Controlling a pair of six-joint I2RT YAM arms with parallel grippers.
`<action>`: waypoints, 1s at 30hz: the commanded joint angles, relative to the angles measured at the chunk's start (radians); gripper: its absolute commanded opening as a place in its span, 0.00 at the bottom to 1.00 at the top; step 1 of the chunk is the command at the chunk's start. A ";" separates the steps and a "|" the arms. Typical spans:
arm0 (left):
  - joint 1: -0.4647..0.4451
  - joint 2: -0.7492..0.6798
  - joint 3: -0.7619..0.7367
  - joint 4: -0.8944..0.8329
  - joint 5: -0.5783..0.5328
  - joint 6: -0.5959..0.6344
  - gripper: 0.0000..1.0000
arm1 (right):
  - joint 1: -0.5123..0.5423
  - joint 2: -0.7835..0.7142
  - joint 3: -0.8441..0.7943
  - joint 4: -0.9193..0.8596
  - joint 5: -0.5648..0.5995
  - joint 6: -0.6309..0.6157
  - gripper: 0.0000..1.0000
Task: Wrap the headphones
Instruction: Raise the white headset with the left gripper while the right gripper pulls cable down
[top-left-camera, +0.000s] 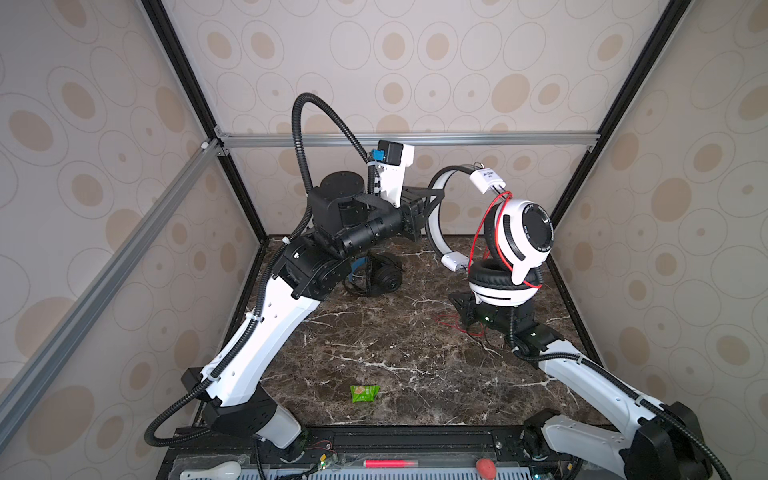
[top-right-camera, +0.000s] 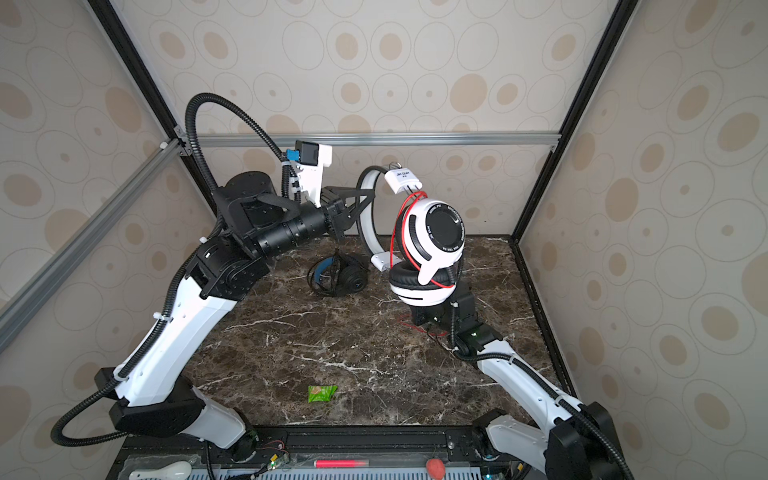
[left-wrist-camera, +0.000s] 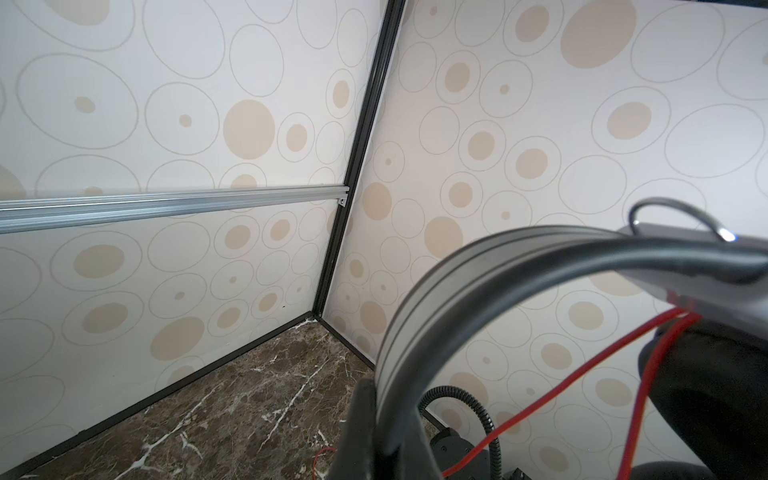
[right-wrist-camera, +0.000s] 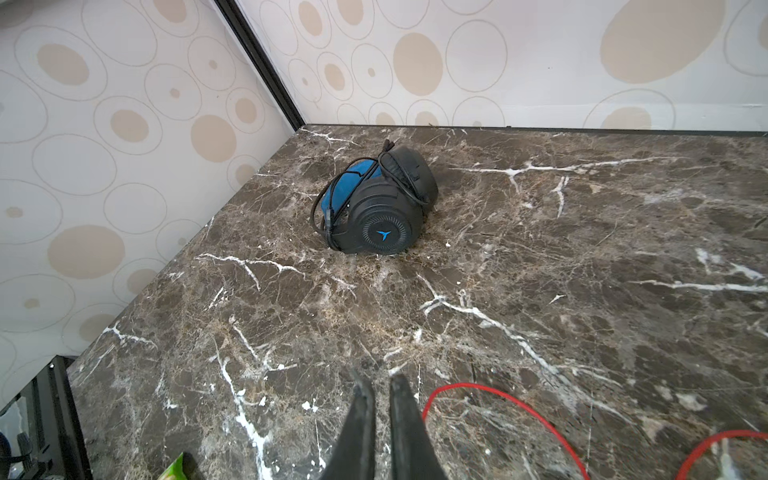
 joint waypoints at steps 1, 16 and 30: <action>0.005 -0.013 0.053 0.117 -0.026 -0.074 0.00 | -0.006 0.004 -0.021 0.058 -0.020 0.036 0.06; 0.021 -0.015 -0.016 0.314 -0.515 -0.176 0.00 | 0.063 -0.079 0.036 -0.263 0.144 -0.084 0.00; 0.078 0.120 0.049 0.209 -0.696 -0.275 0.00 | 0.291 -0.104 0.139 -0.497 0.421 -0.219 0.00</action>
